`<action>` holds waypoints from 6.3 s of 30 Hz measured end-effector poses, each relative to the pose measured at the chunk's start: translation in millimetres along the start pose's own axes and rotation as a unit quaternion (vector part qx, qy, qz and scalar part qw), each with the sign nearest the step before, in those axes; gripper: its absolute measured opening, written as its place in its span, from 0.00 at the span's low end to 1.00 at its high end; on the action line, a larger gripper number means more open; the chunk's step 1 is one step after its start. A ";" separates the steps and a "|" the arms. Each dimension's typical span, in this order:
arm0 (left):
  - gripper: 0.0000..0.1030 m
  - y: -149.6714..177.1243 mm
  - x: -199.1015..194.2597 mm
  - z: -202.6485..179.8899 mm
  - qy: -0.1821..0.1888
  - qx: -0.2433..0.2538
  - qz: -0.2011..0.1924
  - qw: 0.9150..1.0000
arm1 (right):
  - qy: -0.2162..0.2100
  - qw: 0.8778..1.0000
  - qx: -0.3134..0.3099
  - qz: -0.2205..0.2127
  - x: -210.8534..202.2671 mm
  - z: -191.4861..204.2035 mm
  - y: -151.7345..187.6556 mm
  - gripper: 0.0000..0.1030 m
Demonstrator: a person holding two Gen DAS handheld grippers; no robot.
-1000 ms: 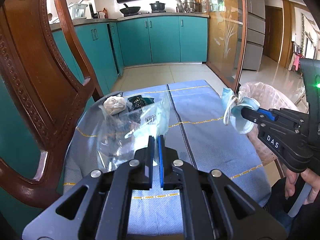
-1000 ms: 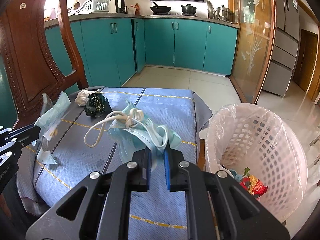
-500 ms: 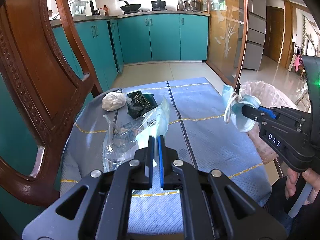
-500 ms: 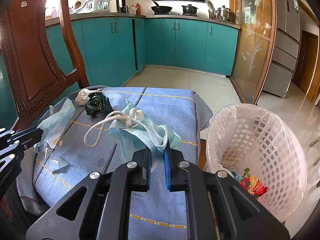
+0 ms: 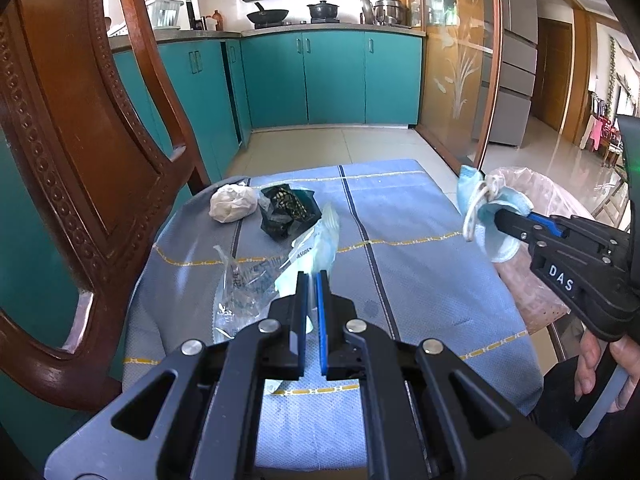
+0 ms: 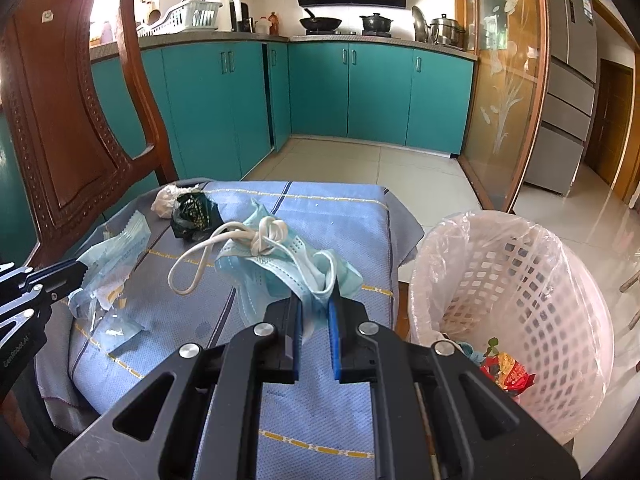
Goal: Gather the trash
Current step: 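Drop the packaging and face mask into the wastebasket with both tools, then grasp the dark green bag with the right tool while the left tool grasps the white tissue ball, then lift the green bag and tissue ball toward the wastebasket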
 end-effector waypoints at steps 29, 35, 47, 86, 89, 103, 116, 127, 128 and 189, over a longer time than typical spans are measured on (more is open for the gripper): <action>0.06 -48.6 17.1 -86.4 0.107 0.061 -0.028 0.992 | 0.102 0.975 0.194 -0.046 -35.4 -144.6 6.6 0.11; 0.06 -65.7 40.8 -154.3 0.172 0.101 -0.024 0.980 | 0.192 0.953 0.233 -0.004 -36.4 -198.2 27.7 0.11; 0.06 -79.2 79.6 -245.6 0.248 0.156 -0.014 0.956 | 0.183 0.950 0.249 0.032 -22.6 -214.1 39.8 0.12; 0.83 -5.1 47.0 43.4 -0.058 -0.004 0.037 0.998 | -0.088 0.992 0.058 0.066 84.4 0.9 -69.9 0.67; 0.83 4.9 30.8 45.0 -0.061 0.010 0.032 0.998 | -0.130 0.989 0.013 0.073 120.8 65.4 -82.7 0.70; 0.83 20.4 13.9 68.9 -0.058 -0.018 0.042 0.997 | -0.117 0.976 -0.115 0.142 179.0 145.1 -42.1 0.13; 0.83 26.5 24.1 58.8 -0.048 -0.024 0.055 0.997 | -0.151 0.980 -0.078 0.107 128.0 111.5 -49.5 0.10; 0.83 27.1 20.3 57.8 -0.066 -0.013 0.063 0.996 | -0.128 0.982 -0.122 0.061 175.2 176.3 -78.3 0.81; 0.83 26.8 18.9 58.7 -0.069 -0.014 0.063 0.996 | -0.120 0.982 -0.131 0.063 179.9 182.0 -77.0 0.81; 0.47 -31.1 36.3 46.2 -0.069 -0.038 -0.025 0.997 | -0.111 0.991 -0.056 0.047 49.3 40.8 -28.2 0.49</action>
Point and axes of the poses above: each gripper's, at about its wrist camera, not at the fingertips, and x roughly the way its jaws point, z to its left, y to its underside, the point moved 1 cm from there along x, roughly the way its jaws point, and after that the axes turned 9 degrees about y, right-handed, at the moved point
